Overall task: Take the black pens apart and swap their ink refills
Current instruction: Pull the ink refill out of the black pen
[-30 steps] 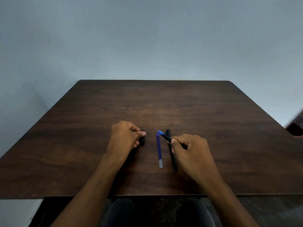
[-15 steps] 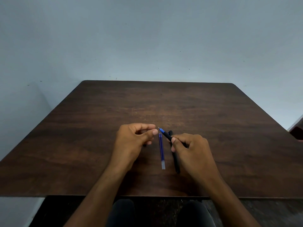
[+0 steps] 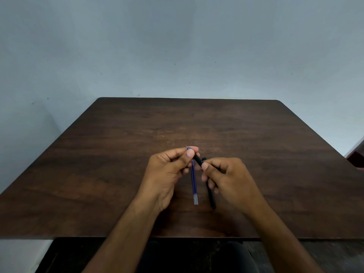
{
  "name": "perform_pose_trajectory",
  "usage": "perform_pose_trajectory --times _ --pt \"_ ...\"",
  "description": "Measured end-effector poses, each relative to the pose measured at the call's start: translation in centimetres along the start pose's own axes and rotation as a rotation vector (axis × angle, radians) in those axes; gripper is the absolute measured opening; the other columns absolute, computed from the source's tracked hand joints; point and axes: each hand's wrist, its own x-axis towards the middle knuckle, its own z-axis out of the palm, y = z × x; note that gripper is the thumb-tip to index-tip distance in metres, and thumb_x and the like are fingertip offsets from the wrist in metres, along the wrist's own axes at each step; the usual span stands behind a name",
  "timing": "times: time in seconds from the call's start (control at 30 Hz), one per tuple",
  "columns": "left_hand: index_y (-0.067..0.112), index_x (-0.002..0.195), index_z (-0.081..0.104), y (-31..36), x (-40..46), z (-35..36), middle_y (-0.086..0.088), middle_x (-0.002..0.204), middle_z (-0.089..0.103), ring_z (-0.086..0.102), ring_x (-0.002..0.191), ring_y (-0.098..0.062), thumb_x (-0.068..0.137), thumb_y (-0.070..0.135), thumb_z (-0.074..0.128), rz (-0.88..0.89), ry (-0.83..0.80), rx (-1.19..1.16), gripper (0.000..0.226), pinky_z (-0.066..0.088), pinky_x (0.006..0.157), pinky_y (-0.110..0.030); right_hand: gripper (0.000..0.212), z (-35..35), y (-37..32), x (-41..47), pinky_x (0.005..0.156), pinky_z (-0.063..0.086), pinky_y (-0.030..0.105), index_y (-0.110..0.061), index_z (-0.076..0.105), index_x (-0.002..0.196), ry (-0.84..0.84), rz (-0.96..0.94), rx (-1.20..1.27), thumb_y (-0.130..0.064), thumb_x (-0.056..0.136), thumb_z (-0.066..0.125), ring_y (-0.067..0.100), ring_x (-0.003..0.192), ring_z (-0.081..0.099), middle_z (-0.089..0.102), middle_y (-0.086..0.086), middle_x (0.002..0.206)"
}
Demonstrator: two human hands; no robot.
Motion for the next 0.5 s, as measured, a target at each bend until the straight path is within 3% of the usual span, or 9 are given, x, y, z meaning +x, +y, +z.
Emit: perform_pose_trajectory --times 0.23,0.33,0.43,0.5 --pt "0.004 0.086 0.078 -0.4 0.0 1.0 -0.010 0.081 0.076 0.065 0.063 -0.010 0.075 0.014 0.074 0.039 0.188 -0.030 0.015 0.055 0.063 -0.022 0.029 0.5 0.1 -0.2 0.057 0.051 0.030 -0.011 0.074 0.075 0.044 -0.128 -0.152 -0.022 0.098 0.060 0.015 0.056 0.060 0.065 -0.002 0.063" --pt "0.003 0.079 0.078 -0.5 -0.1 1.4 -0.009 0.071 0.074 0.062 0.057 -0.011 0.074 0.012 0.077 0.035 0.261 -0.061 0.010 0.055 0.059 -0.021 0.028 0.7 0.0 -0.2 0.060 0.046 0.026 -0.007 0.072 0.074 0.060 -0.213 -0.236 -0.016 0.097 0.061 0.017 0.062 0.058 0.063 0.004 0.066" --pt "0.003 0.075 0.076 -0.6 -0.1 1.5 -0.008 0.065 0.070 0.057 0.053 -0.011 0.067 0.020 0.083 0.019 0.293 -0.081 0.020 0.053 0.055 -0.022 0.027 0.8 -0.2 -0.3 0.058 0.040 0.015 -0.005 0.073 0.075 0.077 -0.237 -0.252 -0.014 0.097 0.061 0.019 0.067 0.058 0.063 0.003 0.065" --pt "0.005 0.077 0.075 -0.6 -0.1 1.3 -0.006 0.066 0.068 0.056 0.056 -0.011 0.063 0.030 0.084 0.013 0.274 -0.050 0.030 0.051 0.057 -0.023 0.029 0.7 -0.2 -0.3 0.057 0.041 0.016 -0.007 0.069 0.069 0.095 -0.235 -0.228 -0.015 0.097 0.062 0.018 0.065 0.058 0.063 0.003 0.065"
